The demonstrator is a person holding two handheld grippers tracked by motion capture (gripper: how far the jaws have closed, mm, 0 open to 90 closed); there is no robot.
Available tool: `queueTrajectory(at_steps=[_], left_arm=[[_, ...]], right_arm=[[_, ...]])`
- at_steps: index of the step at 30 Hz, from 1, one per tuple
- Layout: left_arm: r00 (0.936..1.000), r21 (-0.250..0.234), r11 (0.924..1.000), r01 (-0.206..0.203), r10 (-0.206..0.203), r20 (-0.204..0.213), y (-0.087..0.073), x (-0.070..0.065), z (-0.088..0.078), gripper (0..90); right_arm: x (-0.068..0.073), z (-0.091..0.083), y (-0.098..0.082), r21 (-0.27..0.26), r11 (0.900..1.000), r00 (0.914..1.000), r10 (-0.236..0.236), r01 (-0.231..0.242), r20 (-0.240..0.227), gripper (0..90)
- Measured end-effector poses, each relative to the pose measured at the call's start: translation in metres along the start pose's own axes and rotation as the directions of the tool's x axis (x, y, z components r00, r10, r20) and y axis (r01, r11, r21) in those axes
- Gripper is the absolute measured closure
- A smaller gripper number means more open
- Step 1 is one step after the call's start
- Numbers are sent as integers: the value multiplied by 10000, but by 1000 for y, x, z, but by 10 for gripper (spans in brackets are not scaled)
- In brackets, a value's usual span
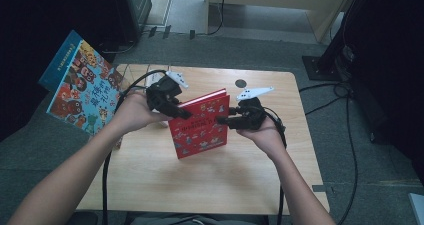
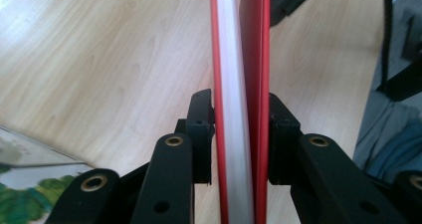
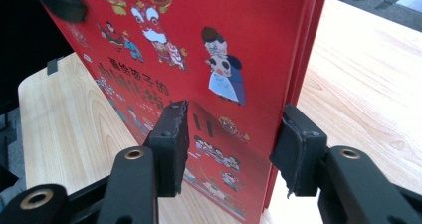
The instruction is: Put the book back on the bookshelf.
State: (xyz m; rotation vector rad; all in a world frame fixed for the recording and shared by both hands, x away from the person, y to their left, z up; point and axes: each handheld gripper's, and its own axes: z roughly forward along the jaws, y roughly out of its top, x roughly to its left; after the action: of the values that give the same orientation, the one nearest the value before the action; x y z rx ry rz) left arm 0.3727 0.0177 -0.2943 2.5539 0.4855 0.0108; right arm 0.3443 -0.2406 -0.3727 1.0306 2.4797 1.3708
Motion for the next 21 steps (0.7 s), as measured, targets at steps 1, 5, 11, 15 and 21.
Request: queueTrajectory(at_steps=[1,5,11,15,21], left_arm=[[10000,215,9998,-38,38,4,4,0,1,708],[9999,1107,9937,155,-155,-7,23,1,11,698],[9986,1772,9830,490,-513,83,34,6,14,752],[9982,1781,9823,571,-595,83,33,7,13,792],[9877,1749,9737,1457,-1533,309,31,15,6,796]], right_arm=[[0,0,0,-35,10000,10000,-28,28,-2,496],[0,1,-2,-187,9998,10000,-61,60,-73,482],[-3,1,-10,-568,9974,9988,-454,445,-155,452],[-9,-1,-21,-533,9982,9996,-291,288,-47,423],[-19,0,-50,-642,9979,9994,50,-29,330,403]])
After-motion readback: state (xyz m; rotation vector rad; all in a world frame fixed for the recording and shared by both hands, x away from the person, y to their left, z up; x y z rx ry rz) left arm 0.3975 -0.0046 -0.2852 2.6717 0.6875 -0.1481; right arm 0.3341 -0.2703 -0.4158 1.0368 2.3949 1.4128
